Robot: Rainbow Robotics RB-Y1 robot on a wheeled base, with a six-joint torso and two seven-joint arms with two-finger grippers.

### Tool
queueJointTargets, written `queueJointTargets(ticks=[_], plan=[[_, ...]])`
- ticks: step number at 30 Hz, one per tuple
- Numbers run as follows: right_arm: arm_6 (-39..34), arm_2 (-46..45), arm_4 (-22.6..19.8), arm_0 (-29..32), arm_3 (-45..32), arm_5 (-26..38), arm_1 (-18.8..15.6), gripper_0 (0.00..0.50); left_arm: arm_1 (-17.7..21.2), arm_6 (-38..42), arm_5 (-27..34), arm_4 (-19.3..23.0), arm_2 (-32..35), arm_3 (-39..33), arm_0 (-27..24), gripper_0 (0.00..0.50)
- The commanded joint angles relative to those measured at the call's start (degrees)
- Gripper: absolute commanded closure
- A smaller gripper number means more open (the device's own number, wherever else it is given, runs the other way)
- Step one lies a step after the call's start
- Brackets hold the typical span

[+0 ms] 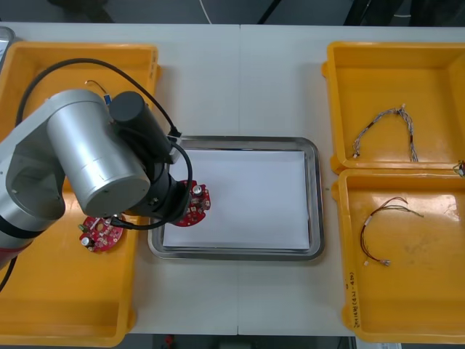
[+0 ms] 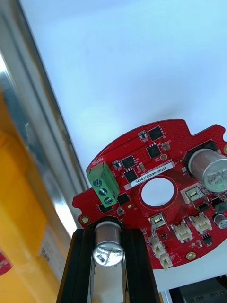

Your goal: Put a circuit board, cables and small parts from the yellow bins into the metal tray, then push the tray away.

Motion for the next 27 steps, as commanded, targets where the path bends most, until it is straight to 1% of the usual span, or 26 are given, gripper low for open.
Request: queueJointTargets(ticks=[1,4,6,10,15,20,22,27], plan=[[3.4,1.16,-4.45,-3.59,2.14,0.21,-5.15,0.5,-2.37,6.69,-1.8,-3.28,-4.02,1.28,-1.97,0.496],[3.4,1.33,-7.09,-4.55,3.28,0.21,-6.56,0.5,-2.55,7.22,-2.51,-3.9,-5.6,2.25,-1.97,0.496],[3.48,1.42,-7.79,-4.82,3.55,0.21,-7.09,0.5,-2.55,7.57,-3.03,-4.51,-6.65,2.6,-1.97,0.497],[3.83,3.18,-7.97,-6.22,3.46,0.21,-7.0,0.5,-2.55,8.54,-3.82,-6.01,-8.68,3.39,-1.97,0.498],[4.01,5.29,-8.23,-9.39,3.11,0.21,-7.09,0.5,-2.55,9.33,-5.41,-6.36,-9.55,4.36,-1.88,0.497],[4.19,6.96,-6.65,-10.09,2.49,0.21,-7.0,0.5,-2.55,9.86,-6.81,-7.85,-11.14,5.5,-1.88,0.496],[4.63,8.1,-5.16,-10.35,2.05,0.21,-7.0,0.5,-2.55,9.94,-6.99,-7.77,-11.22,5.94,-1.79,0.496],[5.33,9.77,-3.4,-10.79,1.26,0.21,-7.0,0.5,-2.55,10.03,-7.25,-8.12,-11.66,6.11,-1.35,0.497]])
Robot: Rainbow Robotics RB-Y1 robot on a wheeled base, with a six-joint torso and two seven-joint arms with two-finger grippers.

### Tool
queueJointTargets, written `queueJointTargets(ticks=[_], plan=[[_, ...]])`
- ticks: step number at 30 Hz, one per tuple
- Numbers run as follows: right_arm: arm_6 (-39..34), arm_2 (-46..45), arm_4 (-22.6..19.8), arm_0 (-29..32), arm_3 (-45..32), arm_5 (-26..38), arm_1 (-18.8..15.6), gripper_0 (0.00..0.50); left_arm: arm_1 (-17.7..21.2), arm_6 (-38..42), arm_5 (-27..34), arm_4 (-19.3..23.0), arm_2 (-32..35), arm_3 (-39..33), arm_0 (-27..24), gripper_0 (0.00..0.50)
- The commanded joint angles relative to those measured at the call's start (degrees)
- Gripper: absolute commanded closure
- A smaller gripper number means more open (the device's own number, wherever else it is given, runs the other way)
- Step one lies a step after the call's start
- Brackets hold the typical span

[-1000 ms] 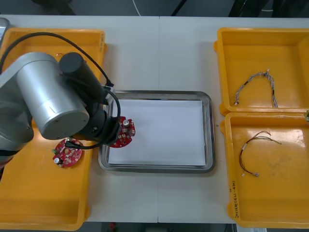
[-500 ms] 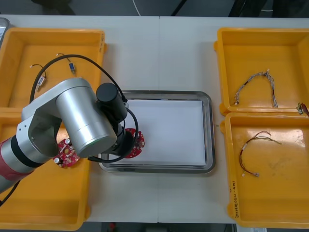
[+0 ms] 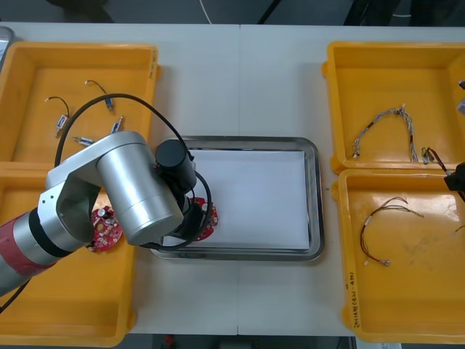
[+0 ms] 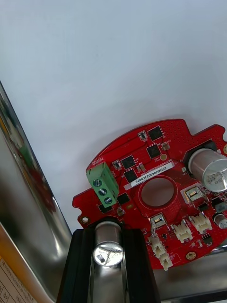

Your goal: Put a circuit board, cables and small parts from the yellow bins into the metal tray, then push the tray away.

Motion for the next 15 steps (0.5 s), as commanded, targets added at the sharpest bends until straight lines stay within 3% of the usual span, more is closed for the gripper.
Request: queueJointTargets(ticks=[1,3,4,5,8,9,10,15], plan=[[2.05,2.37,1.73,-1.69,-1.96,0.2,-2.14,0.5,-1.09,5.35,-1.13,-1.58,-1.41,-0.34,-0.92,0.496],[2.23,2.72,2.08,-1.69,-1.87,0.2,-2.05,0.5,-0.91,5.35,-1.66,-2.37,-1.94,-0.34,-0.57,0.493],[2.4,2.81,1.99,-1.69,-1.7,0.2,-2.05,0.5,-0.74,5.53,-1.83,-2.81,-2.2,-0.43,-0.39,0.442],[2.58,2.81,1.73,-1.69,-1.52,0.2,-2.05,0.5,-0.65,5.62,-1.92,-2.81,-2.29,-0.34,-0.31,0.317],[2.84,2.99,1.11,-1.69,-0.73,0.2,-1.88,0.5,-0.56,5.97,-1.92,-2.81,-2.29,-0.52,-0.13,0.065],[2.93,2.99,1.02,-1.77,-0.46,0.2,-1.88,0.5,-0.56,5.97,-1.92,-2.72,-2.38,-0.61,-0.13,0.018],[3.02,2.99,0.85,-1.77,-0.2,0.2,-1.61,0.5,-0.56,6.14,-1.92,-2.72,-2.29,-0.7,-0.13,0.0],[3.37,2.99,0.94,-2.21,0.5,0.2,-0.91,0.5,-0.3,6.85,-1.39,-2.64,-2.29,-2.19,-0.22,0.0]])
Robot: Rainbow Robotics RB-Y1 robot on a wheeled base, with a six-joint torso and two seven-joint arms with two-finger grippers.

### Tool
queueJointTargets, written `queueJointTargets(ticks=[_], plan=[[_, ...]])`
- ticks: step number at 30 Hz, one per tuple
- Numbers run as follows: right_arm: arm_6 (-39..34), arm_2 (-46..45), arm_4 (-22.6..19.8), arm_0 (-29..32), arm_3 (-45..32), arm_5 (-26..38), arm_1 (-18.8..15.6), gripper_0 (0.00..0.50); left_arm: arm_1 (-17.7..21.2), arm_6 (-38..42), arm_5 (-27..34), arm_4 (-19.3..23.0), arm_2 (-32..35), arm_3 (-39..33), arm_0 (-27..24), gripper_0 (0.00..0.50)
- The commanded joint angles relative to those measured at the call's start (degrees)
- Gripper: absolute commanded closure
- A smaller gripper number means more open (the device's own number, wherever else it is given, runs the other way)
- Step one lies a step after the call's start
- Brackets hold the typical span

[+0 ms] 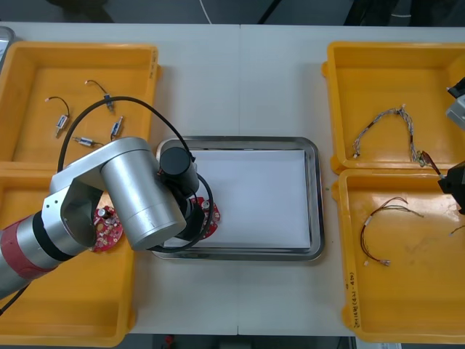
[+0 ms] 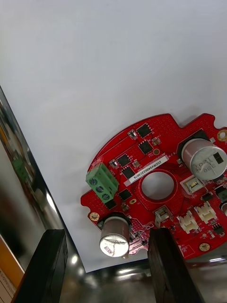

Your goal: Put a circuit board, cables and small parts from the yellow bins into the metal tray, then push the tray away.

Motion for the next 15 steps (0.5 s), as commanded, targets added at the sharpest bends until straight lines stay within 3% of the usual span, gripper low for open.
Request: queueJointTargets(ticks=[1,4,15], plan=[[3.35,0.68,-0.36,-1.92,0.47,0.2,-0.73,0.5,-0.12,5.83,0.17,-0.37,-0.47,-2.91,-0.14,0.0],[3.62,0.68,-0.18,-1.92,0.91,0.2,-0.47,0.5,0.41,6.18,2.01,0.16,0.59,-5.02,-0.14,0.0],[4.5,0.77,-0.18,-2.18,1.0,0.2,-0.38,0.5,2.96,6.53,13.0,8.86,11.57,-14.42,-0.14,0.0]])
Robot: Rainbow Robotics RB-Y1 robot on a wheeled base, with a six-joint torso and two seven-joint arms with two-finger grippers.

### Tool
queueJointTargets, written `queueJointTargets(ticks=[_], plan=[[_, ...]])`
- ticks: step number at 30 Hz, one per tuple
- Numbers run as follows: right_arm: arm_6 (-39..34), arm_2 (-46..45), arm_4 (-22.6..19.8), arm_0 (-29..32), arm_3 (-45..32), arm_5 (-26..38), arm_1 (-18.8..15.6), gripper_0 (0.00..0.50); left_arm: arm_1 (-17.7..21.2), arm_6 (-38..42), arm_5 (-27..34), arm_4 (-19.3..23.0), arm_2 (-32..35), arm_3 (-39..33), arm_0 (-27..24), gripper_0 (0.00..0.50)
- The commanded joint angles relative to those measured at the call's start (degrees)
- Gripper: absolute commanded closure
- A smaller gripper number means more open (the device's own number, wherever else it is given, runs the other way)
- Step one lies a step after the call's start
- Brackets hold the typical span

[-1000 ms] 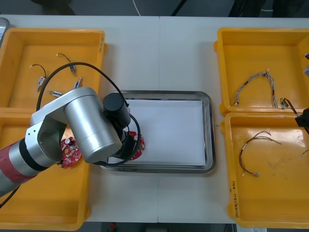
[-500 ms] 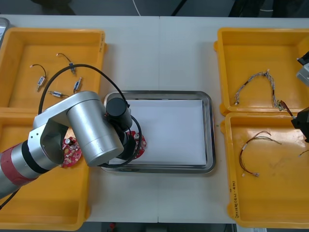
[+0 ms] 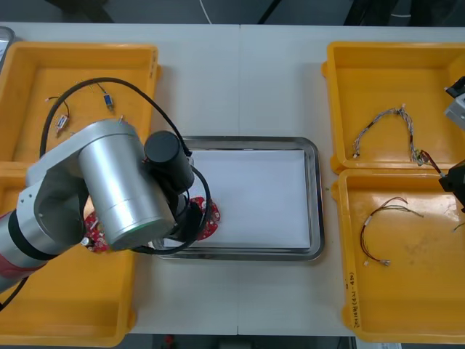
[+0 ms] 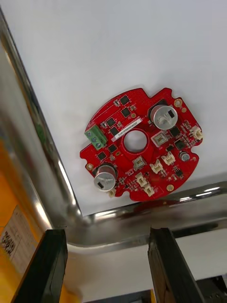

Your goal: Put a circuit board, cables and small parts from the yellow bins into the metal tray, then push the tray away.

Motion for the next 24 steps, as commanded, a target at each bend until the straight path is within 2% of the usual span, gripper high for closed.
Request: queueJointTargets(ticks=[1,6,14,18,24], plan=[[1.4,0.77,-0.18,-1.74,-0.17,0.2,-0.39,0.5,2.8,4.29,3.6,3.78,6.75,-5.15,-0.14,0.0],[1.84,0.77,-0.8,-2.53,-0.17,0.2,-0.39,0.5,4.73,4.2,4.71,9.22,14.31,-8.66,-0.23,0.0],[1.84,4.9,-2.2,-6.83,-0.17,0.2,-0.39,0.5,8.86,3.85,4.71,16.7,25.38,-9.89,-0.14,0.0],[0.96,9.21,-2.29,-11.05,-0.17,0.2,-0.39,0.5,11.15,3.41,4.71,18.72,29.43,-8.75,-0.14,0.0],[0.25,16.06,-1.41,-16.85,-0.17,0.2,-0.3,0.5,12.55,0.69,4.71,18.89,32.85,-4.97,-0.23,0.0]])
